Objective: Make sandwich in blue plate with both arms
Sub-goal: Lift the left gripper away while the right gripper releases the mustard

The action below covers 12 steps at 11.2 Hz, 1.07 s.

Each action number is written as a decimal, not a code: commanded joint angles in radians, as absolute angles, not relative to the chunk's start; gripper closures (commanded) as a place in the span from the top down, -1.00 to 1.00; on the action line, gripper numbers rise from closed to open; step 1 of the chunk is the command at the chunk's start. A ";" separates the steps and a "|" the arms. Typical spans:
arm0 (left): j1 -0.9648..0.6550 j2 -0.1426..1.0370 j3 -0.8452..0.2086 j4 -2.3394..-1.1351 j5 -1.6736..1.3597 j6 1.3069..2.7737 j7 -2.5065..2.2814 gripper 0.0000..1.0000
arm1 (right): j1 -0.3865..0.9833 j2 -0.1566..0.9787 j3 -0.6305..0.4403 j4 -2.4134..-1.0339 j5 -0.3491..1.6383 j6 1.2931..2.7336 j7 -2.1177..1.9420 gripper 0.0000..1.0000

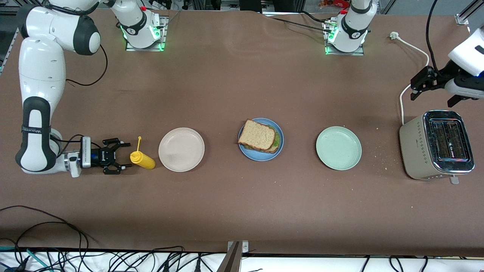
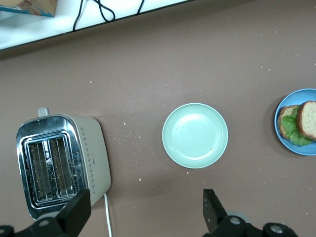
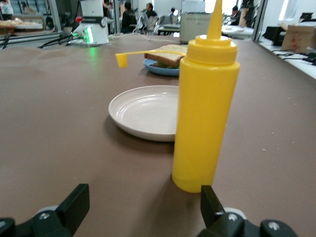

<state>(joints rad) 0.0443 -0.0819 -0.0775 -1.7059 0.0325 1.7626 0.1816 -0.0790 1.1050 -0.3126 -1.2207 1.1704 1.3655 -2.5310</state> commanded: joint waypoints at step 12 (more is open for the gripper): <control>-0.006 -0.071 -0.066 -1.687 -0.018 1.646 0.091 1.00 | 0.063 0.464 -0.252 -1.489 0.545 1.731 -1.228 1.00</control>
